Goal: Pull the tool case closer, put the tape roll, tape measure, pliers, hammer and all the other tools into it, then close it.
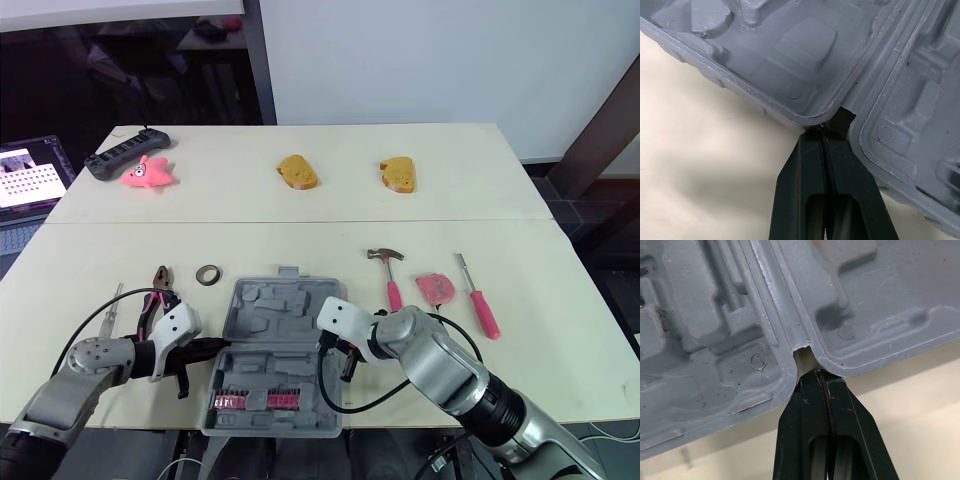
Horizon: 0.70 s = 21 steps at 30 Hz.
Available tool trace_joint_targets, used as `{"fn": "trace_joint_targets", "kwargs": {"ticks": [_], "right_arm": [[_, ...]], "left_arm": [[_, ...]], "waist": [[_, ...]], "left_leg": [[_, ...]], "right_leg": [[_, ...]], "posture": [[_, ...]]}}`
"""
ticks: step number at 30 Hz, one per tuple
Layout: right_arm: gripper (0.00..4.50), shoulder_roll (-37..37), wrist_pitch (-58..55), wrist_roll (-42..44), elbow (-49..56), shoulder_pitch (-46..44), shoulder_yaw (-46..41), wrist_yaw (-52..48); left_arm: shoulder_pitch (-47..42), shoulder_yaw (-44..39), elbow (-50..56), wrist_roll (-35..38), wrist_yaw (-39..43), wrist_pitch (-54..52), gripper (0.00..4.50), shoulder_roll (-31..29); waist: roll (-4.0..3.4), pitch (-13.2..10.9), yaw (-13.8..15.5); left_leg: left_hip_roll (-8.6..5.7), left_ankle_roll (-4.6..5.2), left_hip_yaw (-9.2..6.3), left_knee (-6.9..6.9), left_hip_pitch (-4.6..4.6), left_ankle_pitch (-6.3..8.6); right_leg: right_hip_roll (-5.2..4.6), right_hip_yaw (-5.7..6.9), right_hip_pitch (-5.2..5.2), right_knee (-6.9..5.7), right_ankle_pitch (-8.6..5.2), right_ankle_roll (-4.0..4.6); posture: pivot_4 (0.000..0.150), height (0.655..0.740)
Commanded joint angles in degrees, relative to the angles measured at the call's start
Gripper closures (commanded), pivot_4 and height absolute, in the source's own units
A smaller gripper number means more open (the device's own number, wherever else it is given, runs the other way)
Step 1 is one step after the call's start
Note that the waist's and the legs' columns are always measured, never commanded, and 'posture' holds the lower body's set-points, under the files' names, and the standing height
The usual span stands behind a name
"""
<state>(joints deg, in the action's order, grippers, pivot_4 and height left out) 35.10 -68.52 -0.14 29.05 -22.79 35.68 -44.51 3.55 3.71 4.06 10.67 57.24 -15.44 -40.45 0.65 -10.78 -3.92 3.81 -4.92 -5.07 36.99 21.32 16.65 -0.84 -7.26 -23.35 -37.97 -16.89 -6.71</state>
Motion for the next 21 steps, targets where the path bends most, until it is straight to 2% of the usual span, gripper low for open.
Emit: {"fn": "trace_joint_targets", "kwargs": {"ticks": [1, 13, 21], "right_arm": [[4.5, 0.29, -1.13, 2.76, 3.28, 1.09, 0.76, -0.18], [4.5, 1.47, -3.56, 5.67, 5.7, 1.6, 1.75, 1.41], [4.5, 1.66, -3.46, 6.65, 5.42, 1.12, 2.19, 2.81]], "left_arm": [[3.18, 3.56, 1.32, -0.18, 1.09, -1.81, 4.48, 0.28], [7.7, 2.35, 3.63, 0.63, 1.28, -2.14, 4.48, -1.22], [7.36, 2.59, 2.65, 0.47, 0.7, -1.64, 4.48, -0.93]], "waist": [[0.0, 0.0, 0.0], [0.0, 0.0, -0.08], [0.0, 0.01, -0.09]], "left_leg": [[0.0, 0.0, 0.0, 0.0, 0.0, 0.0], [0.0, 0.0, 0.02, -0.02, -0.01, 0.0], [0.0, 0.0, 0.02, -0.03, -0.01, 0.0]], "right_leg": [[0.0, 0.0, 0.0, 0.0, -0.01, 0.01], [0.0, -0.01, -0.02, 0.04, -0.09, 0.13], [0.01, -0.01, -0.03, 0.05, -0.11, 0.15]], "posture": [[0.15, 0.74], [0.15, 0.74], [0.15, 0.74]]}}
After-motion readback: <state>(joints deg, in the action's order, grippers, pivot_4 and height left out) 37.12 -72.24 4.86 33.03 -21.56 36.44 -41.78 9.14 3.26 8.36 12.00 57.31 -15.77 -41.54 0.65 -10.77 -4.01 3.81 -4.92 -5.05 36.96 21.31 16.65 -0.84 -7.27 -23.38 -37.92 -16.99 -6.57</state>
